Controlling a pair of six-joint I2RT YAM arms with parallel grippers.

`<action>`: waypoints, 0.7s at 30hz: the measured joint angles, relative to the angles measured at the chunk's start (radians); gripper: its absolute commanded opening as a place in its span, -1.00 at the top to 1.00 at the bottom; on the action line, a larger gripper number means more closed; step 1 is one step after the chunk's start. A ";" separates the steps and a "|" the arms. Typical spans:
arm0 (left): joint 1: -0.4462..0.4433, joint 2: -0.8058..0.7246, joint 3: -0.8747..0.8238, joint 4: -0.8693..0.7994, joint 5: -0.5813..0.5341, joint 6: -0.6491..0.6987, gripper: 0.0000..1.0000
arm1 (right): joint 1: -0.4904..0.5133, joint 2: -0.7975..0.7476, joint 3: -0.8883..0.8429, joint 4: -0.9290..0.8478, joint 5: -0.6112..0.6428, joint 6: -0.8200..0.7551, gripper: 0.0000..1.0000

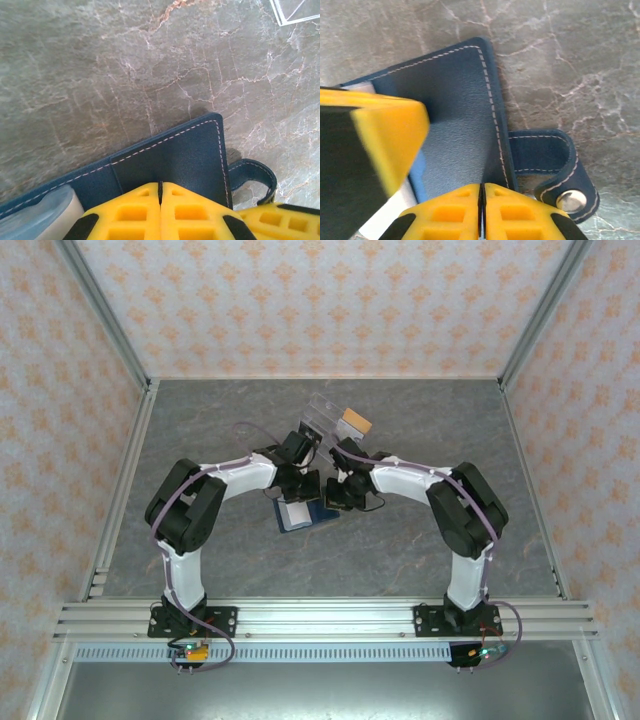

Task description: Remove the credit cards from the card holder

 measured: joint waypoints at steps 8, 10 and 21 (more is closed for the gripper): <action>-0.003 -0.208 -0.087 -0.018 -0.111 -0.071 0.03 | 0.000 0.001 -0.020 0.008 0.019 0.026 0.75; -0.001 -0.246 -0.115 -0.019 -0.132 -0.084 -0.07 | 0.000 0.001 -0.020 0.008 0.020 0.031 0.76; 0.035 -0.309 -0.282 -0.013 -0.167 -0.170 -0.24 | 0.000 0.007 -0.016 0.003 0.023 0.038 0.76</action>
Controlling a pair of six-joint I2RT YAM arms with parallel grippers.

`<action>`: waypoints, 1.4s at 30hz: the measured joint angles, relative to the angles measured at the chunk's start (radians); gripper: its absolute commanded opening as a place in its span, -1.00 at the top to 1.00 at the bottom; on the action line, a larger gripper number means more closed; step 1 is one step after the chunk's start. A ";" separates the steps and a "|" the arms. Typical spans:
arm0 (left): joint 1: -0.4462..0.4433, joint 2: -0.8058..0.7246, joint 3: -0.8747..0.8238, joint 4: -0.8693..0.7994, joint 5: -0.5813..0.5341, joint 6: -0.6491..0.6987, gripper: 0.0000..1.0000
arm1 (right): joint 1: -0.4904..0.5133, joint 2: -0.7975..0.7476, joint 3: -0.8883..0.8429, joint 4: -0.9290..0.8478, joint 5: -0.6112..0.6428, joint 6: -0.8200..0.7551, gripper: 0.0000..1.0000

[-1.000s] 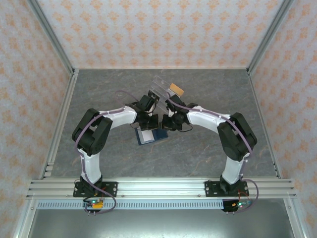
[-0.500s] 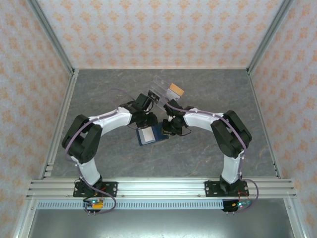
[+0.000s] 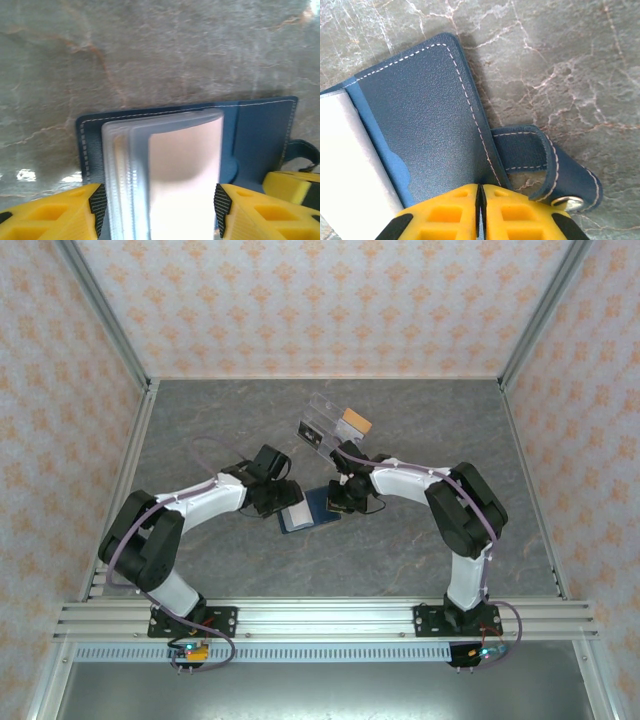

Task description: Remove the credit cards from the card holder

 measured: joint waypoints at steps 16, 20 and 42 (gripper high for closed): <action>0.002 0.016 -0.011 0.093 0.035 -0.029 -0.22 | 0.000 0.012 0.021 -0.027 0.000 0.000 0.76; 0.002 0.032 -0.011 0.093 0.035 -0.029 -0.26 | 0.000 0.014 0.025 -0.031 0.000 0.000 0.76; 0.012 0.063 -0.011 0.186 0.178 -0.028 0.09 | 0.000 0.017 0.030 -0.037 0.000 0.000 0.76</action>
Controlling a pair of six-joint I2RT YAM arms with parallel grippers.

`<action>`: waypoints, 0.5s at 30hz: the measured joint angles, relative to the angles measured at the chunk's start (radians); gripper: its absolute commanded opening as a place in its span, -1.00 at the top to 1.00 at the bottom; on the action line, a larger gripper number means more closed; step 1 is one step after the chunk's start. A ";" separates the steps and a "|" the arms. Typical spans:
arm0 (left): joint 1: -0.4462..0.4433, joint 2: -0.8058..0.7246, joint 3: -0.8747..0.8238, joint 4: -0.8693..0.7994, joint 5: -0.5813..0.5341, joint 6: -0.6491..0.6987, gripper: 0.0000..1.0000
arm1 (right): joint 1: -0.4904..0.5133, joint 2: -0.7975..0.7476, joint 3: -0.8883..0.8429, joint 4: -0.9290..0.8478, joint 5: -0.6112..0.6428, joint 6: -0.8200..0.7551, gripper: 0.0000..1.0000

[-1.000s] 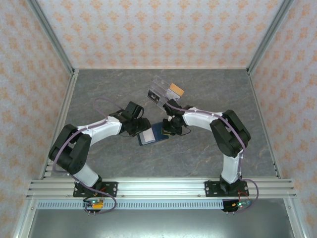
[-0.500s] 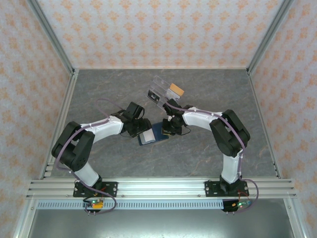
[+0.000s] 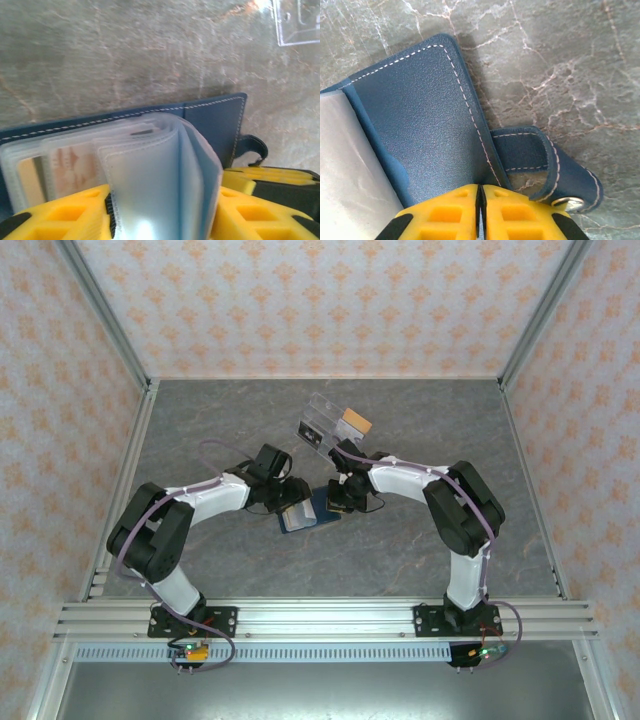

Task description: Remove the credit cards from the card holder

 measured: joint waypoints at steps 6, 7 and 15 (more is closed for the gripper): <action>0.000 0.000 0.001 0.024 0.037 0.002 0.12 | 0.000 0.000 0.000 0.000 0.000 0.000 0.76; 0.000 0.000 0.001 0.028 0.043 0.002 0.12 | 0.000 0.000 0.000 0.000 0.000 0.000 0.76; 0.000 0.002 0.001 0.092 0.109 -0.001 0.11 | 0.000 -0.004 0.000 0.001 0.000 0.001 0.72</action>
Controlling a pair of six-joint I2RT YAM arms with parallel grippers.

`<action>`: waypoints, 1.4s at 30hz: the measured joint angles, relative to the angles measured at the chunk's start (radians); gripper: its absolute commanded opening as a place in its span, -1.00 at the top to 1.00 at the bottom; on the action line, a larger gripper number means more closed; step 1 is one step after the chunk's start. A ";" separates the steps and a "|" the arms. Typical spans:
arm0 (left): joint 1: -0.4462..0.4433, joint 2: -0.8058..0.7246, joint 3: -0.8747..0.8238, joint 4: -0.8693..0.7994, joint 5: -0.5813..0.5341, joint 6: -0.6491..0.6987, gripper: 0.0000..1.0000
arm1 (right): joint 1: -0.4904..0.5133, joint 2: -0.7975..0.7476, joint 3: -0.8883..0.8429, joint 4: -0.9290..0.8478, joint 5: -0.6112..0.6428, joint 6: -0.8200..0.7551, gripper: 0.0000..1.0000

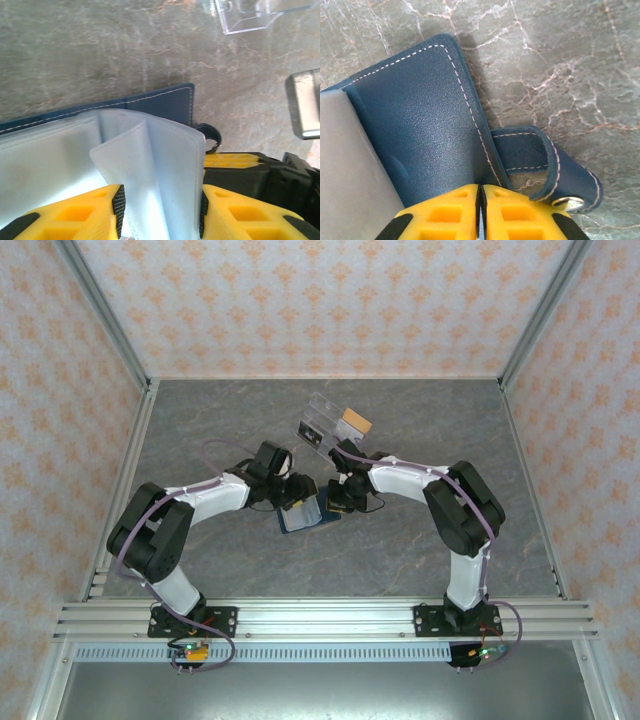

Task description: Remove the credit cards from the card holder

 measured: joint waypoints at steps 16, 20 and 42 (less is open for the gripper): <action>0.000 0.059 0.065 0.066 0.064 -0.023 -0.28 | -0.010 -0.212 -0.150 0.083 0.129 0.040 0.51; 0.003 0.059 0.065 0.066 0.064 -0.023 -0.35 | -0.010 -0.248 -0.155 0.119 0.120 0.027 0.47; 0.069 0.050 0.160 0.028 0.050 -0.013 -0.02 | 0.078 -0.210 -0.127 0.149 0.113 -0.025 0.32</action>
